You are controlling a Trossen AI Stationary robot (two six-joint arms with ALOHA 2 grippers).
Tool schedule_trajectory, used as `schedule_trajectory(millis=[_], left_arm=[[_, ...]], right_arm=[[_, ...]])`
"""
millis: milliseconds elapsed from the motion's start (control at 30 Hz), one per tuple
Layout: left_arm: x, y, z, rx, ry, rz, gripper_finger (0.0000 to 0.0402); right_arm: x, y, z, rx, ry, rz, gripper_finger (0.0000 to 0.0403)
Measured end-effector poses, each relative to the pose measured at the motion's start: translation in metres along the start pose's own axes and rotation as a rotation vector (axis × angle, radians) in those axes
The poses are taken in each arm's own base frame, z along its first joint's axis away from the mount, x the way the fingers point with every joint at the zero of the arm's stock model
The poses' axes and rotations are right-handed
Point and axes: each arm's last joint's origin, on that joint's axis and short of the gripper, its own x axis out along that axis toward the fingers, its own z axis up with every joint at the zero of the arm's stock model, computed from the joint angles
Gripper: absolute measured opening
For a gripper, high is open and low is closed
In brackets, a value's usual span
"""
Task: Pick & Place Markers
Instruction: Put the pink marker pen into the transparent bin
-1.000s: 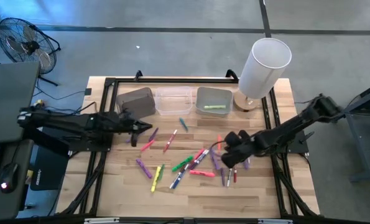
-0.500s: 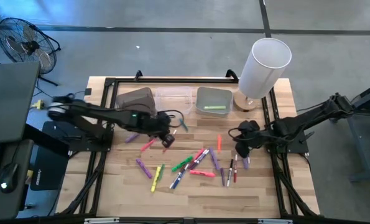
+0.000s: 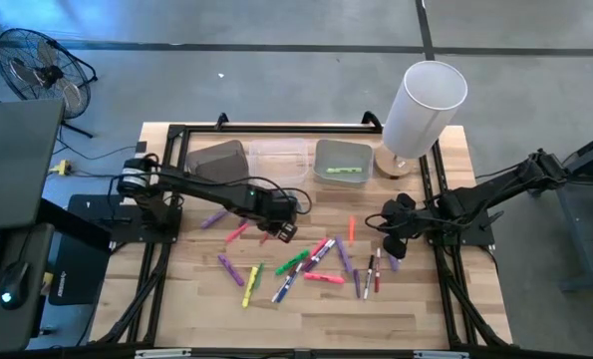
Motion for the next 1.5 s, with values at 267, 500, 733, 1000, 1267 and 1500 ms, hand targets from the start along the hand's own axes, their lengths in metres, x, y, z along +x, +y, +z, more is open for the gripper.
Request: schedule_trajectory(millis=[267,500,733,1000,1267,1500], left_arm=[[0.026,0.002,0.0,-0.02,0.037,0.069,0.0116],[0.049,0.003,0.001,-0.035,0.074,0.106,0.0117],[0.062,0.005,-0.002,-0.039,0.117,0.134,0.0086],[0.063,0.005,-0.003,-0.04,0.124,0.128,0.002],[0.038,-0.016,0.011,0.102,0.18,0.124,0.0021],[-0.017,-0.034,0.044,0.365,0.174,0.084,0.0021]], right_arm=[[0.0,0.0,0.0,-0.026,0.001,0.0,0.0],[0.0,0.001,0.0,-0.032,0.014,0.02,0.0],[0.0,0.001,0.0,-0.039,0.007,0.025,0.0],[0.0,0.001,0.001,-0.037,0.002,0.025,0.0],[0.0,0.001,0.001,-0.045,-0.002,0.023,0.0],[0.0,0.003,0.004,-0.02,-0.046,0.022,0.0]])
